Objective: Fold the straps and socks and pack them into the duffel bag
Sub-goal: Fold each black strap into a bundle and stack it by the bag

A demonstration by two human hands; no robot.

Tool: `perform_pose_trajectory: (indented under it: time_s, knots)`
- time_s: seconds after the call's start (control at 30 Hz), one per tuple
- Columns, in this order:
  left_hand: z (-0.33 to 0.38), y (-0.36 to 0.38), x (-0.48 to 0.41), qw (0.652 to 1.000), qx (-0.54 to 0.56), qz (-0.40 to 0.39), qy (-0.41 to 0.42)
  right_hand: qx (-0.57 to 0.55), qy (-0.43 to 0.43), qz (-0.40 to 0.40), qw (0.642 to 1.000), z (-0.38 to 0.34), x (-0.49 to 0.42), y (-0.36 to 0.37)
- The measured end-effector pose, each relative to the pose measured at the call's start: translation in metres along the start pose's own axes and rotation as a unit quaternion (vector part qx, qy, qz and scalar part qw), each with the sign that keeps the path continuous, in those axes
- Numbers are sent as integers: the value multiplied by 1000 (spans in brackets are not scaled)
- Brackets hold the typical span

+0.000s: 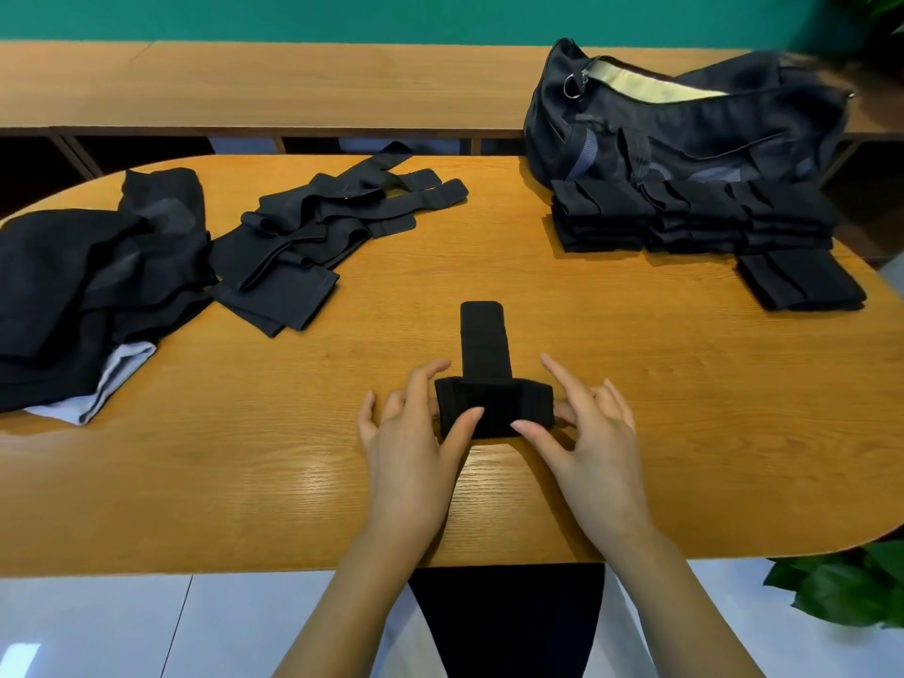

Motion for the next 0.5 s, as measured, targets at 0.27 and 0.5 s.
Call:
perform_pose_trajectory:
  time_s: [0.27,0.5]
  knots:
    - [7,-1,-23,999,-36,9,-14,50,-27,46,997,-2,-14,4]
    - [-3,-1,-26,998,-45,-14,-35,95,-8,24,995,1,-27,10]
Point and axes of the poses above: each hand's wrist, its own x-axis away from the middle knuckle, its own y-axis out of the palm, z = x × y, the point moved 1 cm from there along -x, towards the middle knuckle, and after that the axes turned 1 degree about -y, right-handed, at the moved point
